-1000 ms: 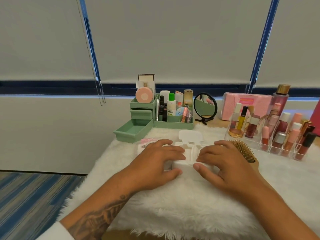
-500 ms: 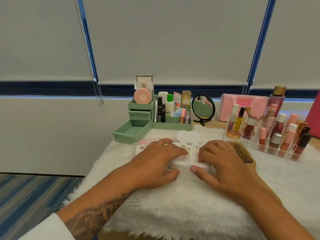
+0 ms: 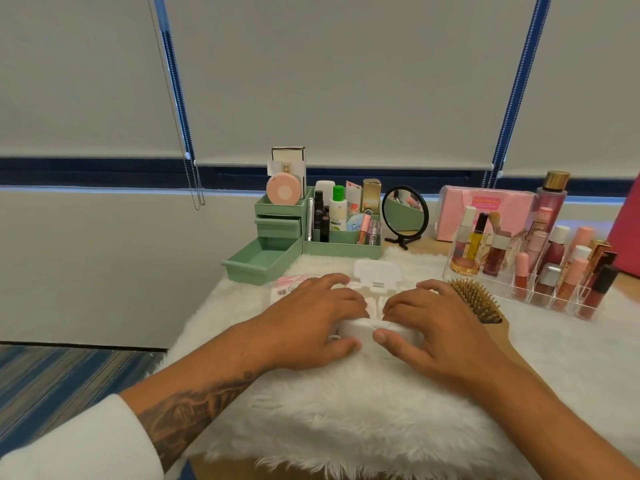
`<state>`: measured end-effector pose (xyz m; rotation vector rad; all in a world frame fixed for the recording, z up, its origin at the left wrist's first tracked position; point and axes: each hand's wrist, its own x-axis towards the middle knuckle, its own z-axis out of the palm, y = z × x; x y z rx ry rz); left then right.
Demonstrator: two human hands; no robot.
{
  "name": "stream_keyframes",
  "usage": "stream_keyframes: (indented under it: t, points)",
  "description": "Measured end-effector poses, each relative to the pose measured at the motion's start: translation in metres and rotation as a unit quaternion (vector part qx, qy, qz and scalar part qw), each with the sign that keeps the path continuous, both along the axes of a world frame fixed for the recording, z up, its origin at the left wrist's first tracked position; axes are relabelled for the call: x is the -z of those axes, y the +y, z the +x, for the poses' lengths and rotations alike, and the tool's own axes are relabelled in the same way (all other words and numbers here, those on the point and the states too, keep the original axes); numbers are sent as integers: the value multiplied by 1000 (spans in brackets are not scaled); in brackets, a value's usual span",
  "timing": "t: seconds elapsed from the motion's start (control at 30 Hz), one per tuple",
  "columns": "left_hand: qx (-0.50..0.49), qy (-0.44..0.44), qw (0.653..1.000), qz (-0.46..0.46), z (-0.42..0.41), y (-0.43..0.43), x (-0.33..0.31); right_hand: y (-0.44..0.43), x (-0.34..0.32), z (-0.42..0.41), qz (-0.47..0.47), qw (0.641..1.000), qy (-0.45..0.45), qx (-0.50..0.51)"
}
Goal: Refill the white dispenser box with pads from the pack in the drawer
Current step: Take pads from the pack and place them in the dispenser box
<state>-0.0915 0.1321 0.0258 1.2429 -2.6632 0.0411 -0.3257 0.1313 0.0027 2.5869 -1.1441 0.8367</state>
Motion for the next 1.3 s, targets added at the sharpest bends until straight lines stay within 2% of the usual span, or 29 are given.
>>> stream_keyframes:
  t: [0.2,0.33,0.77,0.97,1.13,1.3]
  points:
    - [2,22,1000,1,-1,1,5,7,8,11,7,999,-29,13]
    - [6,27,1000,5,1,2,8,10,10,8,-28,998,-57,18]
    - [-6,29,1000,7,9,12,7,11,9,6,-27,998,-43,44]
    - [-44,123,991,19,64,27,11,14,8,6,-7,998,-42,51]
    - [-89,189,977,40,88,26,29,15,6,14,-9,996,-79,49]
    - [-103,248,963,20,83,14,34,26,-9,52,34,994,-98,-36]
